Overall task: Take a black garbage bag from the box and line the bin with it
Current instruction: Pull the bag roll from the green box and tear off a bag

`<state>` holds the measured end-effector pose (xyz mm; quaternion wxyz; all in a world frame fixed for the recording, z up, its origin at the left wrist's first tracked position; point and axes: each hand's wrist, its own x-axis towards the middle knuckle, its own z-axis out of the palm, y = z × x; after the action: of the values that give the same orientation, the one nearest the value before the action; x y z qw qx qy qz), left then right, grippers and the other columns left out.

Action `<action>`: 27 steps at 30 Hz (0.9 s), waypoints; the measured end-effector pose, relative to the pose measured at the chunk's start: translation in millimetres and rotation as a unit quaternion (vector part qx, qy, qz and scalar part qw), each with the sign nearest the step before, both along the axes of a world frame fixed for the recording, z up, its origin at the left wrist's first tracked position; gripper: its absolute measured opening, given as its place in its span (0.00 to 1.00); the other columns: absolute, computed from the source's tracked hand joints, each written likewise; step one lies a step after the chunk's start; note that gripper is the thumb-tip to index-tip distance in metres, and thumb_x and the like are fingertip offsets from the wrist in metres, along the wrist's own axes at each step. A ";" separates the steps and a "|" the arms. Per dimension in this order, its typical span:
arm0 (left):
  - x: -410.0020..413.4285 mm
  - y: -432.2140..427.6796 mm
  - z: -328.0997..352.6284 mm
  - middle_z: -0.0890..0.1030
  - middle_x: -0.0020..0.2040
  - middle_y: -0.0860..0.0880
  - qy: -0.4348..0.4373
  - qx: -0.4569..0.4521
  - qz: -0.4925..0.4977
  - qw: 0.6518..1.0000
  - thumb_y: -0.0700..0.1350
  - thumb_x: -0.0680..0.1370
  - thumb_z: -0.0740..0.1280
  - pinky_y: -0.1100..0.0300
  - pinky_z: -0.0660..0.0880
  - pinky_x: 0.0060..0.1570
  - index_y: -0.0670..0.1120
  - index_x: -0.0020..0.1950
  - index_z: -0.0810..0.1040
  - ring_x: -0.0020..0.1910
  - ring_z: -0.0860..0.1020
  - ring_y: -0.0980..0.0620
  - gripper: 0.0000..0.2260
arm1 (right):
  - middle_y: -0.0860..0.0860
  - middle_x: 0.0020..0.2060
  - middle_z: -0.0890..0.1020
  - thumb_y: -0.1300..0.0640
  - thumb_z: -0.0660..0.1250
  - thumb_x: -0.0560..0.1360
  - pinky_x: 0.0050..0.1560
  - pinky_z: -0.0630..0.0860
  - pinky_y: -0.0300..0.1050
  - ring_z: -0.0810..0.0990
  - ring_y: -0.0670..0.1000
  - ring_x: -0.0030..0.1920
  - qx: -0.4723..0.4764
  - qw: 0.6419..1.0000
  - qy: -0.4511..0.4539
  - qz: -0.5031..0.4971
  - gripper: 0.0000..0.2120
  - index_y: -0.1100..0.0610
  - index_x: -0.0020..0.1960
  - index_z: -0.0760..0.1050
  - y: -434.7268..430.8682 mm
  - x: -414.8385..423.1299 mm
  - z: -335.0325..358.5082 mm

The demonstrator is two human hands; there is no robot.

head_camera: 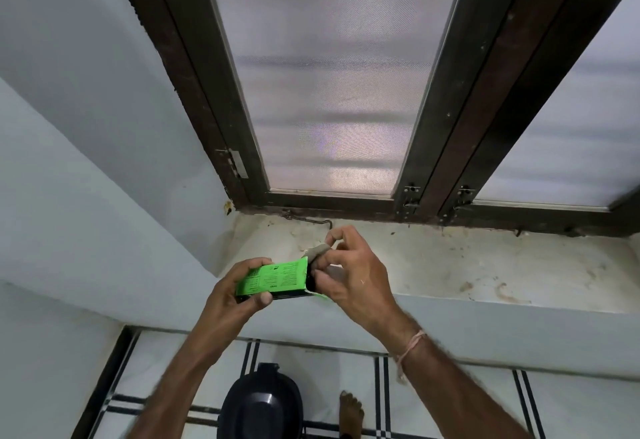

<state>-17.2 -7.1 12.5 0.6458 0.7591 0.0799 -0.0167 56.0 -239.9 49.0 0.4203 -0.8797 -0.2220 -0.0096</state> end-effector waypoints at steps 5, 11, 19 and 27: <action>9.7 0.6 1.0 0.81 0.60 0.57 -0.004 0.001 0.031 1.000 0.47 0.72 0.75 0.65 0.79 0.50 0.57 0.64 0.81 0.56 0.79 0.60 0.20 | 0.42 0.53 0.74 0.52 0.74 0.72 0.44 0.78 0.36 0.78 0.43 0.54 0.102 0.994 0.031 -0.035 0.04 0.52 0.42 0.84 -8.0 11.8 -7.4; 18.0 4.7 -2.7 0.80 0.62 0.56 -0.024 0.041 0.038 0.998 0.47 0.72 0.77 0.65 0.80 0.48 0.62 0.61 0.81 0.58 0.78 0.59 0.19 | 0.54 0.45 0.83 0.57 0.65 0.83 0.35 0.80 0.44 0.81 0.47 0.41 0.216 0.943 0.251 -0.041 0.06 0.56 0.50 0.78 -16.0 10.8 -10.8; 37.0 5.8 -12.0 0.78 0.62 0.54 -0.065 0.145 0.027 0.987 0.48 0.69 0.76 0.71 0.74 0.49 0.58 0.61 0.80 0.61 0.77 0.59 0.21 | 0.53 0.52 0.86 0.54 0.76 0.76 0.40 0.83 0.41 0.87 0.55 0.50 0.243 0.909 0.326 -0.090 0.10 0.48 0.56 0.86 -1.5 16.1 -26.7; 76.8 12.4 -48.5 0.69 0.70 0.46 -0.030 0.203 0.034 0.978 0.49 0.70 0.74 0.82 0.64 0.57 0.59 0.63 0.75 0.68 0.71 0.51 0.21 | 0.55 0.52 0.84 0.61 0.73 0.78 0.47 0.86 0.46 0.85 0.57 0.53 0.322 0.880 0.284 -0.205 0.07 0.56 0.55 0.85 -47.7 32.1 -29.9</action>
<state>59.6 5.3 -36.0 0.4806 0.8714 0.0877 0.0447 88.1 -287.6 19.2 0.7138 -0.6869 0.1077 0.0842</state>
